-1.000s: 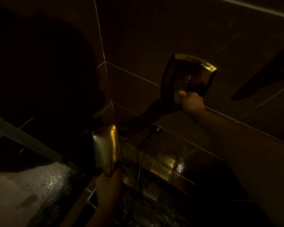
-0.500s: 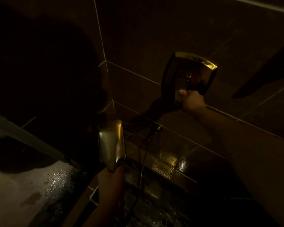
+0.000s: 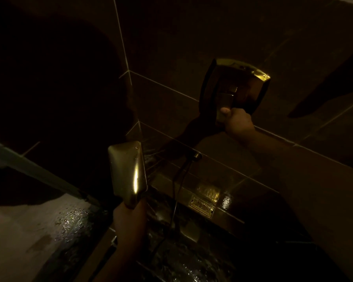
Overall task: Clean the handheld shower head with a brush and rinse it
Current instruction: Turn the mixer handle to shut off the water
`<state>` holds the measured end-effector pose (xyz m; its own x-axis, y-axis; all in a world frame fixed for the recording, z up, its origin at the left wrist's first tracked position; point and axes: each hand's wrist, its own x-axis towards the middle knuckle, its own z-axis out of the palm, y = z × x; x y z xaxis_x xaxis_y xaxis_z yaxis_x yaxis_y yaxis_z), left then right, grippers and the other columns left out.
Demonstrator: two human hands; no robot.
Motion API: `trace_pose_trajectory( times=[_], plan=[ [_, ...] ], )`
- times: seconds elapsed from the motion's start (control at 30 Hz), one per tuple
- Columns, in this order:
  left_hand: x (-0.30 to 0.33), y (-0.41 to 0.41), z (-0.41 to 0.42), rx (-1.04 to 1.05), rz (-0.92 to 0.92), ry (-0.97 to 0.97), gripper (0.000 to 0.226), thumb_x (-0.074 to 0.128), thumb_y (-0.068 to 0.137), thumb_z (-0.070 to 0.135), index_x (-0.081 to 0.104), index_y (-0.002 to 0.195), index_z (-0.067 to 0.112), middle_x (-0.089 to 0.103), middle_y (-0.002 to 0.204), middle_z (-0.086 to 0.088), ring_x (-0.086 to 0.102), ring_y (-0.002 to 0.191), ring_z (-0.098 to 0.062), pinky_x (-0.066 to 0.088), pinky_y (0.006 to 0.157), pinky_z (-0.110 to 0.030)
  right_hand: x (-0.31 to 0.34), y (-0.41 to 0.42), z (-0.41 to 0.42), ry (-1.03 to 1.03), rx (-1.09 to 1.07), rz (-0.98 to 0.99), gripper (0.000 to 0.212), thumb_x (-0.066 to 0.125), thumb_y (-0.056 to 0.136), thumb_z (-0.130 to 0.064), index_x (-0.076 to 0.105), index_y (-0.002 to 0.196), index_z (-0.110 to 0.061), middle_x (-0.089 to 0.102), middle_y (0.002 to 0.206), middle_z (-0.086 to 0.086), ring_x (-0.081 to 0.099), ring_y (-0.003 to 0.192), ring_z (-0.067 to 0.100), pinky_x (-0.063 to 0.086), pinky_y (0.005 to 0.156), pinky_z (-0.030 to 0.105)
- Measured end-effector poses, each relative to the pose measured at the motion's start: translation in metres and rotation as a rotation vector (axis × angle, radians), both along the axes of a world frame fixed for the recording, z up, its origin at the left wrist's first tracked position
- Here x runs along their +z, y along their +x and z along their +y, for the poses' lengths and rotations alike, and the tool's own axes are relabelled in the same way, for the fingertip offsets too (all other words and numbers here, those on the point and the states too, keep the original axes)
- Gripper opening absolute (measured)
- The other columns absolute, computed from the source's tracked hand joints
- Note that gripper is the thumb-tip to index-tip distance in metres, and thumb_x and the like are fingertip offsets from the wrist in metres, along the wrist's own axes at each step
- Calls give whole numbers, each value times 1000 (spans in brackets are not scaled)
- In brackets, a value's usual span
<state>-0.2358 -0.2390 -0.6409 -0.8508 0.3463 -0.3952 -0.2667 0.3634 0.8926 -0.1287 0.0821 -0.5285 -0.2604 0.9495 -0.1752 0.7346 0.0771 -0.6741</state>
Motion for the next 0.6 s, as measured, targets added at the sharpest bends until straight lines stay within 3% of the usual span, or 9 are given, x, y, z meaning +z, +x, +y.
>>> trace_pose_trajectory(
  times=[0.17, 0.37, 0.47, 0.6],
  plan=[
    [-10, -6, -5, 18, -29, -30, 21, 71, 87, 16, 66, 78, -3, 57, 56, -2, 54, 52, -11, 43, 52, -33, 4, 1, -3, -12, 15, -41, 30, 54, 99, -16, 60, 128, -13, 56, 134, 12, 60, 109, 32, 53, 91, 47],
    [-12, -3, -5, 25, -58, -52, 20, 70, 78, 34, 67, 67, 19, 55, 49, 3, 53, 44, -10, 44, 47, -34, 4, 1, -5, 5, 24, -47, 27, 54, 100, -19, 60, 125, -11, 59, 121, 13, 61, 105, 34, 53, 88, 47],
    [-13, -1, -5, 21, -39, -43, 18, 70, 77, 30, 67, 66, 16, 60, 48, 5, 53, 41, -1, 42, 40, -27, 2, 1, -6, 22, 16, -51, 26, 54, 99, -20, 60, 123, -11, 57, 109, 8, 60, 93, 27, 48, 73, 39],
    [-17, -1, -6, 10, -19, -45, 19, 72, 81, 24, 67, 70, 8, 59, 48, 1, 53, 41, -1, 41, 44, -27, 2, 1, -7, 25, 48, -54, 30, 51, 101, -18, 57, 130, -13, 59, 121, 11, 61, 93, 28, 49, 72, 41]
  ],
)
